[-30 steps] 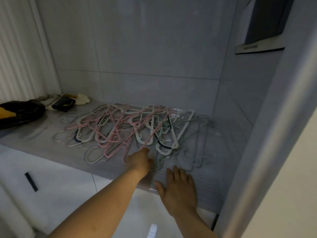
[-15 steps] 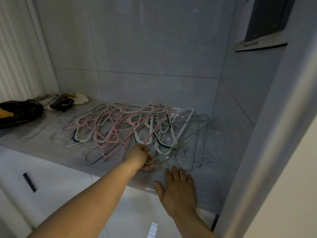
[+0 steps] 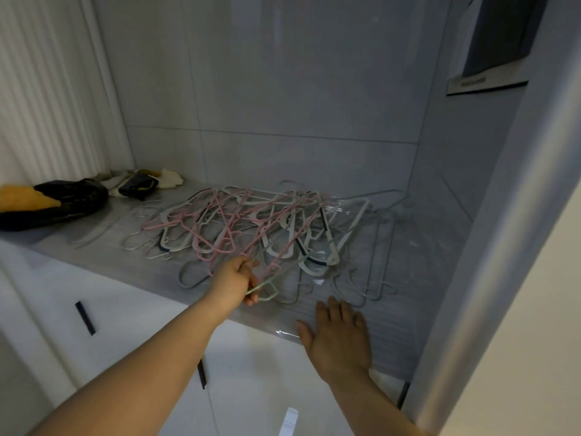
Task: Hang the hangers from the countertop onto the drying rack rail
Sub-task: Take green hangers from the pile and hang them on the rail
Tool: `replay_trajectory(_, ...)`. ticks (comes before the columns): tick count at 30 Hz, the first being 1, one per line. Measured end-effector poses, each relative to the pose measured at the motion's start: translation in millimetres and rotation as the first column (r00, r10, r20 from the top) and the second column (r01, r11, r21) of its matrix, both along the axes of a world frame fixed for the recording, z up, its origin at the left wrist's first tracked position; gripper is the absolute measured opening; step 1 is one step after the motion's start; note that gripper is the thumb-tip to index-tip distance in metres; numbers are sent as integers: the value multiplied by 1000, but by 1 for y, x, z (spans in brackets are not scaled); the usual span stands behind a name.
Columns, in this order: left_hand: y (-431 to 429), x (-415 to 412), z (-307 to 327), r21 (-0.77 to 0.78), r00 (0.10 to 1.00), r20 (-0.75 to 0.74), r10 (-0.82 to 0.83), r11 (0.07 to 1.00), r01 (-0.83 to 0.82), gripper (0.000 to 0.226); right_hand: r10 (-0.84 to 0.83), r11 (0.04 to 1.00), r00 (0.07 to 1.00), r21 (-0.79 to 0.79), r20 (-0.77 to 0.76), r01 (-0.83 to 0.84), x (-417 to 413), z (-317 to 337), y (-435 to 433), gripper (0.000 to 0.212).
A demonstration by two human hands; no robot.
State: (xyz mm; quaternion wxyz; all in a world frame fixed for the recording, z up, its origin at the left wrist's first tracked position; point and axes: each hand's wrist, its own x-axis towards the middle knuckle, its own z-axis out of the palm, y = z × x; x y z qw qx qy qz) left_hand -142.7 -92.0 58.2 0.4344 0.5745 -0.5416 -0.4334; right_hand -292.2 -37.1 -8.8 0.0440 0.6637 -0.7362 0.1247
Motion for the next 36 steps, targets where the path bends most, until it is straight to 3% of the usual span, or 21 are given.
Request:
replay_trajectory(2,6,9,4,-41,999,10,41,998,-41,27,31,997,999,64,-25,-29,-1,4,-2,138)
replay_trajectory(3,9,15,6,-61,998,14,63,996,-62,26,43,999,998,32,-41,-42,0,5,0,131)
replay_trajectory(6,20,37,9,-124,991,28,129,985,-124,27,93,996,995,1,21,-93,-3,-3,15,63)
replay_trajectory(8,32,56,15,-180,982,71,178,970,-163,27,162,981,984,-114,70,-154,3,0,16,49)
replay_trajectory(12,66,100,32,-288,943,182,280,932,-221,26,330,888,935,-379,132,-260,37,49,18,41)
replay_trajectory(17,132,165,63,-385,878,262,401,877,-286,21,540,756,822,-534,182,-379,97,125,24,60)
replay_trajectory(24,270,239,89,-463,816,236,528,799,-383,34,659,733,716,-406,230,-545,178,176,61,48)
replay_trajectory(26,317,253,93,-488,790,248,561,777,-398,35,697,717,632,-309,339,-625,202,179,78,37)
replay_trajectory(29,387,279,96,-476,729,271,629,746,-466,33,755,610,421,-301,503,-733,239,182,122,20)
replay_trajectory(32,456,307,97,-408,662,293,690,717,-566,26,778,511,267,-326,568,-796,281,181,171,27)
replay_trajectory(36,544,334,102,-226,621,433,654,745,-627,19,807,367,123,-328,577,-870,345,180,242,23)
